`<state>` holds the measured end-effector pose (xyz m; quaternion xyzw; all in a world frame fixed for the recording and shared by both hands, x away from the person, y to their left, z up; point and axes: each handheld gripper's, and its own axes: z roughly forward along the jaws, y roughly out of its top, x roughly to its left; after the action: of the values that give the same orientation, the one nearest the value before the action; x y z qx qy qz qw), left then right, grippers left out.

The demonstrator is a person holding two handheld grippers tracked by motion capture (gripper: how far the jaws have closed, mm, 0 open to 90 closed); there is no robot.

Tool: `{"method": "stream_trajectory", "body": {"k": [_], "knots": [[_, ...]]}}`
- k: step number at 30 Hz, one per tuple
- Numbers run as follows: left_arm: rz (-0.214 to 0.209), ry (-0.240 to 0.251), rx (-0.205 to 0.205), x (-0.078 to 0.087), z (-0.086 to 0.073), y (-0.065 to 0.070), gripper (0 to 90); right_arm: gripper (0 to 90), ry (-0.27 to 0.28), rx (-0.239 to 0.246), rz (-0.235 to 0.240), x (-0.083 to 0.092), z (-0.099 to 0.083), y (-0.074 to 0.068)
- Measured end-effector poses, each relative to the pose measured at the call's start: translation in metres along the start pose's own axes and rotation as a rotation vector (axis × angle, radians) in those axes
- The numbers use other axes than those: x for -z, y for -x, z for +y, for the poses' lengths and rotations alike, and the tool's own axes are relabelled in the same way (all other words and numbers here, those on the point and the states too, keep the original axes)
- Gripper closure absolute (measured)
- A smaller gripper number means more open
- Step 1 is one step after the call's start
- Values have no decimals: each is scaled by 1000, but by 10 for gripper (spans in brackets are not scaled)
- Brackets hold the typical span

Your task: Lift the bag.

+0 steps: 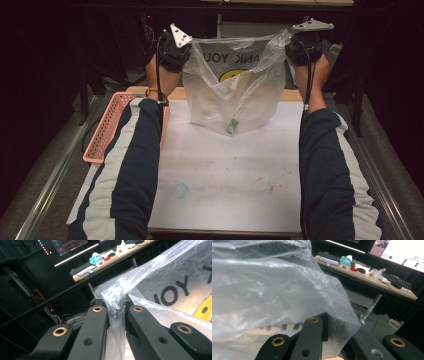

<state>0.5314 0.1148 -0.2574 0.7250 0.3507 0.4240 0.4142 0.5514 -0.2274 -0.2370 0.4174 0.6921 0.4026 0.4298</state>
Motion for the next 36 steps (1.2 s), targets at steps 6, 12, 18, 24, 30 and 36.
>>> {"method": "stream_trajectory", "body": {"k": [6, 12, 18, 24, 30, 36], "knots": [[-39, -45, 7, -7, -24, 6, 755, 900, -43, -17, 22, -12, -21, -5], [-97, -27, 53, -8, -46, 10, 623, 900, -64, -31, 41, -17, -40, -9], [-93, 48, 112, 7, -49, 11, 351, 900, -75, -28, 47, -20, -49, -16], [-92, 137, 153, 34, -31, 6, 329, 891, -54, -15, 26, -16, -45, -18], [-141, 149, 70, 53, -26, 18, 329, 754, -25, -3, 23, -3, -34, -14], [-212, 153, -1, 67, -45, 45, 330, 535, -20, -3, 22, 8, -30, -11]]}}
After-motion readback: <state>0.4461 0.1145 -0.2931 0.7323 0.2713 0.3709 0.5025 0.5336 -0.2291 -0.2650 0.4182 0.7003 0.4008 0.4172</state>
